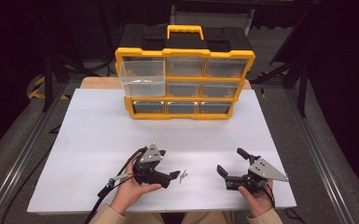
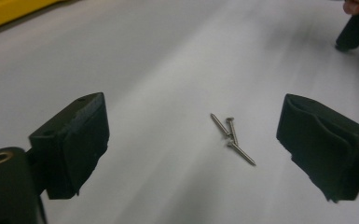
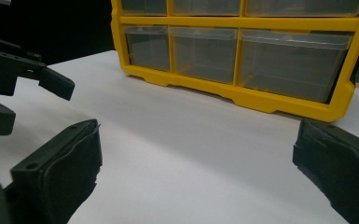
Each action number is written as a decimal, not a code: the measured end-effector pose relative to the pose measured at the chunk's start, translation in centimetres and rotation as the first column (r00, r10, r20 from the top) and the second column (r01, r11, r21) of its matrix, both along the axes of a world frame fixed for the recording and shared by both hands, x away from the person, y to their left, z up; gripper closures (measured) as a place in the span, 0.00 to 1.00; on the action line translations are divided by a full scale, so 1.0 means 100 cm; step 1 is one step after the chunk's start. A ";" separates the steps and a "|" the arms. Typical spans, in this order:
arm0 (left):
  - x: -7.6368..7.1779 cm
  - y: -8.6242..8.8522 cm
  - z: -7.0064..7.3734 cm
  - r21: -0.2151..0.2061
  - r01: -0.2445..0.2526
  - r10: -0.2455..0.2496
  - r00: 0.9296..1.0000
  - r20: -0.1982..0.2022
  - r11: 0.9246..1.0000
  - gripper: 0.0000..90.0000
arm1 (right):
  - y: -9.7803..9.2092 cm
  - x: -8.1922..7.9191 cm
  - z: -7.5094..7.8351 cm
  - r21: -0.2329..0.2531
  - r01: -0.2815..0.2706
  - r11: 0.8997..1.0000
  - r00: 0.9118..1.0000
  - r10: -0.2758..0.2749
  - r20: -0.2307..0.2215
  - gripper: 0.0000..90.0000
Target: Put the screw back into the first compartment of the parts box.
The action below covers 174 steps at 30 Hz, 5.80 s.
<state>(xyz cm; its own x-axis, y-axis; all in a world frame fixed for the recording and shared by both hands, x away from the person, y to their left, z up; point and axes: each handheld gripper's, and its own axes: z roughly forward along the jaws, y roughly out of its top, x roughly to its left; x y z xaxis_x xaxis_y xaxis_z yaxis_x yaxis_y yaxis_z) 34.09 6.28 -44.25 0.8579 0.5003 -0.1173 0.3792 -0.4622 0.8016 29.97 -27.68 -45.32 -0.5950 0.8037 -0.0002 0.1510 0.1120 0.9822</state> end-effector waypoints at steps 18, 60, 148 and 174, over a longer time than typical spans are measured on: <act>-0.004 -0.030 -0.002 0.105 0.026 -0.014 0.994 -0.110 0.994 0.68 | 0.000 -0.001 0.001 0.000 -0.005 1.000 1.000 0.005 0.006 0.02; 0.006 -0.018 0.006 0.140 0.033 0.009 0.957 -0.290 0.990 0.98 | -0.001 0.000 0.003 0.000 -0.009 1.000 1.000 0.009 0.017 0.03; 0.140 0.041 0.297 0.239 -0.175 0.204 0.974 -0.103 0.955 0.88 | 0.000 -0.001 0.007 0.016 -0.029 0.999 0.999 0.029 0.028 0.03; 0.067 0.028 0.268 0.108 0.058 -0.045 0.991 -0.122 0.992 0.45 | 0.001 -0.001 0.007 0.018 -0.032 0.999 0.999 0.031 0.027 0.03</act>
<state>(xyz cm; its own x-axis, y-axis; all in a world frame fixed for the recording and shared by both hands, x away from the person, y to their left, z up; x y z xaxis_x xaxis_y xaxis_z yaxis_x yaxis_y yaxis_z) 40.77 9.07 -17.47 0.8660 0.4716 -0.1665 0.4426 -0.5676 0.6942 29.82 -27.55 -44.58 -0.6202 0.7844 -0.0014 0.1213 0.0977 0.9878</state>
